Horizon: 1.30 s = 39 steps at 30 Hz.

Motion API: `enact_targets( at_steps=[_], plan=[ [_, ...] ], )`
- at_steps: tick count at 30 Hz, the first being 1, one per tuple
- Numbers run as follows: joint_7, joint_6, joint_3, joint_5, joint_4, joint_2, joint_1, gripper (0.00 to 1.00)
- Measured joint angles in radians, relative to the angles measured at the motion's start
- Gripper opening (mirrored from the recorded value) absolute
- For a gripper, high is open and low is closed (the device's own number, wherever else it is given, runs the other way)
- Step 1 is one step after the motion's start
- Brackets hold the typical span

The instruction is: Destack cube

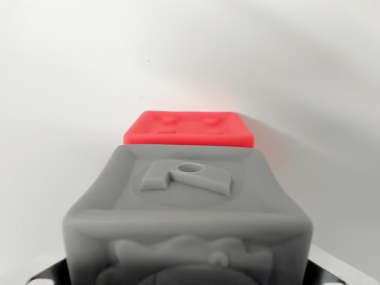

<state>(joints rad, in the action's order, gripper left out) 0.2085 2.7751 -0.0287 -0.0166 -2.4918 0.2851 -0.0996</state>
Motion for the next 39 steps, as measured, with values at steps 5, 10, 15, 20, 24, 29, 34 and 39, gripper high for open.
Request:
enact_targets(
  at_steps=[5, 10, 15, 20, 24, 29, 34, 39],
  plan=[
    [0.0, -0.015, 0.0, 0.0, -0.002, -0.016, 0.0, 0.0],
    [0.001, -0.034, -0.001, 0.001, -0.005, -0.039, 0.0, 0.0],
    [0.001, -0.055, -0.001, 0.002, -0.007, -0.062, 0.0, 0.0],
    [0.002, -0.08, -0.001, 0.003, -0.009, -0.09, 0.0, 0.0],
    [0.003, -0.103, -0.001, 0.004, -0.01, -0.114, 0.0, 0.0],
    [0.004, -0.136, -0.002, 0.006, -0.011, -0.15, 0.0, 0.0],
    [0.004, -0.168, -0.002, 0.008, -0.011, -0.182, 0.0, 0.0],
    [0.005, -0.204, -0.002, 0.009, -0.01, -0.216, 0.0, 0.0]
  ],
)
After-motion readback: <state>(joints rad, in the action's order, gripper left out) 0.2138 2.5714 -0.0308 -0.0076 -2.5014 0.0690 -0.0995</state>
